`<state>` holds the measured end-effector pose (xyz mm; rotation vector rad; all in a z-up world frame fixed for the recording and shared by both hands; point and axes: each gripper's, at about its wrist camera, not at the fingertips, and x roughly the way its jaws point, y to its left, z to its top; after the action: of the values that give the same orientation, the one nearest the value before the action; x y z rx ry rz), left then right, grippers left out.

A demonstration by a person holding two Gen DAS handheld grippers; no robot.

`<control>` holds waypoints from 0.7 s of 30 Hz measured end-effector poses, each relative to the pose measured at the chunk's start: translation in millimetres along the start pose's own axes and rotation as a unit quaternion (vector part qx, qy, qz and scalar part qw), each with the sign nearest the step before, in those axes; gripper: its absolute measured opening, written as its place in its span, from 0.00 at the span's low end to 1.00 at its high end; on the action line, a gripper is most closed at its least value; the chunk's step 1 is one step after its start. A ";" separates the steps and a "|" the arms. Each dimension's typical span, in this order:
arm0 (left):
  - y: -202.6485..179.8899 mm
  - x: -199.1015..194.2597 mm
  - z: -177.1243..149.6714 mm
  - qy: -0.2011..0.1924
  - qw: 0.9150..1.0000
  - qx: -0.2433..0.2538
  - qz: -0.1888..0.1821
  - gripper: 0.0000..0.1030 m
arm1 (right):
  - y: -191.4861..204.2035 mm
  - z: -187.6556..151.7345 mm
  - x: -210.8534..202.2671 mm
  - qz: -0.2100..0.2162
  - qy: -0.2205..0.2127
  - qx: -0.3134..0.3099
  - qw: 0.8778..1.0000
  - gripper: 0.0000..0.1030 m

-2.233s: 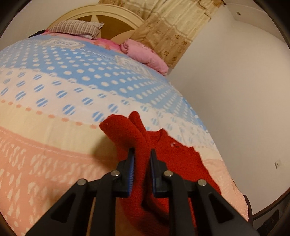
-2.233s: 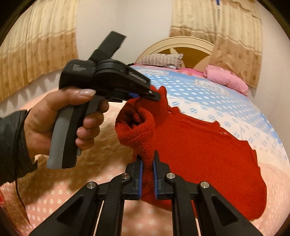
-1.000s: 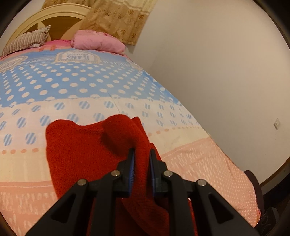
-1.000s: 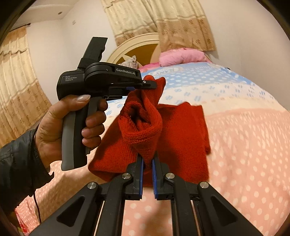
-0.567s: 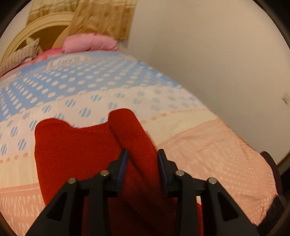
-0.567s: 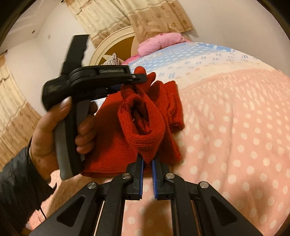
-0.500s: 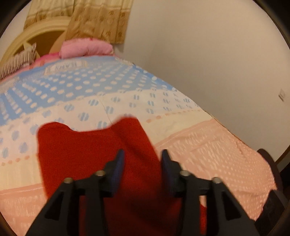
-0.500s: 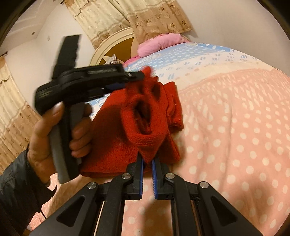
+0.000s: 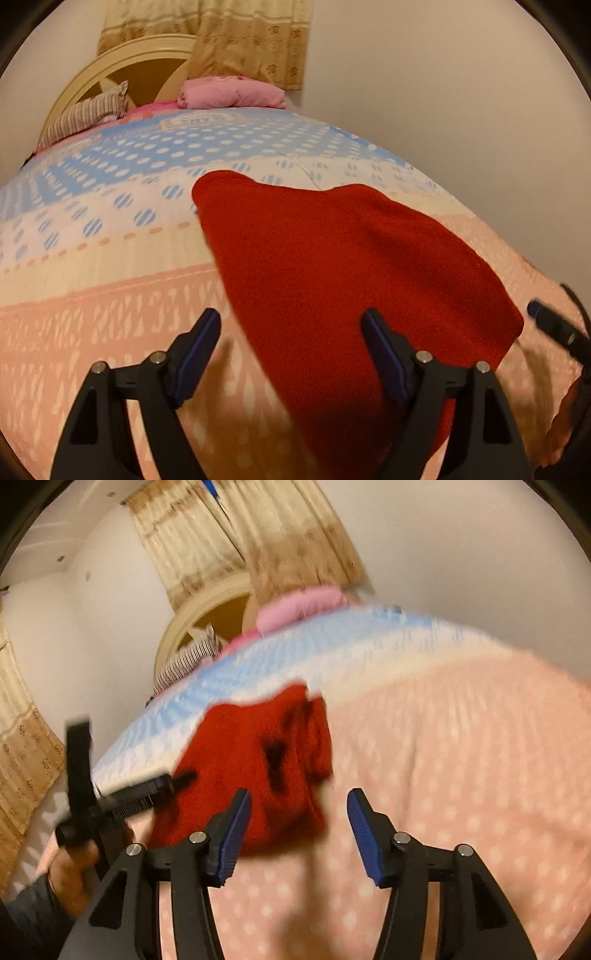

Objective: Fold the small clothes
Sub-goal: 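Lay the fold down and open both tools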

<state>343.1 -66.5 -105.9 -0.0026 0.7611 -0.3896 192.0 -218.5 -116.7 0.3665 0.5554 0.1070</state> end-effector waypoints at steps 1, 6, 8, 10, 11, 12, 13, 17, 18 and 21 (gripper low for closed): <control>-1.5 -0.2 1.5 -0.001 1.000 -0.001 0.000 0.80 | 8.3 9.2 1.9 0.004 0.002 -0.017 1.000 0.54; -10.9 3.6 -2.9 0.000 1.000 0.016 0.003 0.84 | 49.1 47.7 32.5 0.061 0.018 -0.085 0.994 0.54; -7.8 3.1 -4.9 0.000 1.000 0.009 0.000 0.84 | 51.3 55.7 58.7 0.114 0.056 -0.075 0.989 0.54; -2.1 -2.4 -6.4 -0.006 1.000 -0.006 -0.007 0.87 | 42.7 56.9 87.1 0.102 0.088 -0.056 0.989 0.54; 2.2 -8.2 -7.3 -0.015 1.000 -0.019 -0.015 0.91 | 36.9 54.3 100.9 0.077 0.110 -0.054 0.989 0.54; 3.7 -11.6 -8.6 -0.021 0.999 -0.024 -0.020 0.96 | 29.1 50.1 115.4 0.057 0.138 -0.053 0.987 0.52; 6.5 -15.0 -9.5 -0.030 0.999 -0.030 -0.022 0.98 | 22.4 46.8 120.6 0.050 0.143 -0.053 0.987 0.47; 9.9 -3.9 -10.4 -0.007 0.999 -0.038 -0.020 1.00 | 18.8 38.6 112.5 0.043 0.140 -0.081 0.986 0.46; 8.7 1.7 -11.4 0.003 0.999 -0.037 -0.013 1.00 | 20.8 36.6 110.9 0.038 0.139 -0.090 0.985 0.46; 8.3 8.4 -14.4 0.020 0.999 -0.036 -0.004 1.00 | 28.9 43.8 111.2 0.025 0.139 -0.114 0.983 0.46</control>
<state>341.8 -59.7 -123.3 -0.0663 0.8148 -0.3711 309.4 -183.2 -126.7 0.1408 0.8025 0.2703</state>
